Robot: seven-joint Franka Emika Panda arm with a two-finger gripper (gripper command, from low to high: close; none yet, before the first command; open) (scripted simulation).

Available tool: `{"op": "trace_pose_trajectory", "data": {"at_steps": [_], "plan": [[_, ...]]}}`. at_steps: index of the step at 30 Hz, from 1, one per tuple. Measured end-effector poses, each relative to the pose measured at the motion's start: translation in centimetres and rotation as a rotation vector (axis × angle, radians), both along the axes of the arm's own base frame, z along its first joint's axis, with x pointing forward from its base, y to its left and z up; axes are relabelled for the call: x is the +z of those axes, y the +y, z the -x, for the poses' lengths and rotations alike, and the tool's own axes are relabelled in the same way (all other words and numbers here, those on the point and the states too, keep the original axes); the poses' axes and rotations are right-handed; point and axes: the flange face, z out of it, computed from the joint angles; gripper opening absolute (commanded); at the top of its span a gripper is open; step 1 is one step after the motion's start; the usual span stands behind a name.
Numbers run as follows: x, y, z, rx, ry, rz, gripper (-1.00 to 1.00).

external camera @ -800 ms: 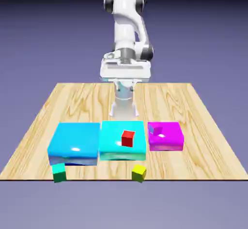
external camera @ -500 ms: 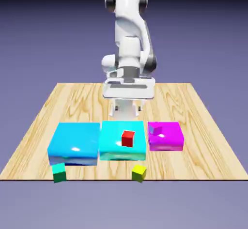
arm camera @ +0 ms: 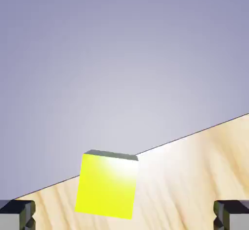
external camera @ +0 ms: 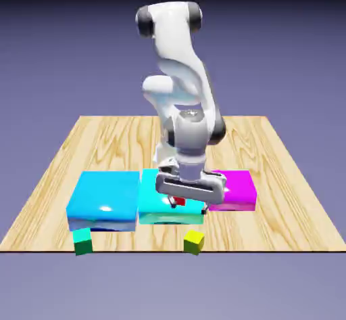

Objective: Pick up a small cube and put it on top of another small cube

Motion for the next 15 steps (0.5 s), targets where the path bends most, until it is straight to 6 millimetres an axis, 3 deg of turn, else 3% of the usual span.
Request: {"op": "trace_pose_trajectory", "data": {"at_steps": [3,5,9,10,12,15], "plan": [[-3.1,0.6,-0.8,-0.066,0.081,-0.026,0.0],[-3.1,0.6,-0.8,-0.067,0.083,-0.026,0.0],[-9.6,0.8,-0.6,-0.068,0.082,-0.027,0.0],[-10.1,0.8,-0.5,-0.067,0.083,-0.026,-1.0],[-10.1,0.8,-0.5,-0.067,0.082,-0.026,-1.0],[-5.2,0.6,-0.9,-0.069,0.081,-0.028,-1.0]]}}
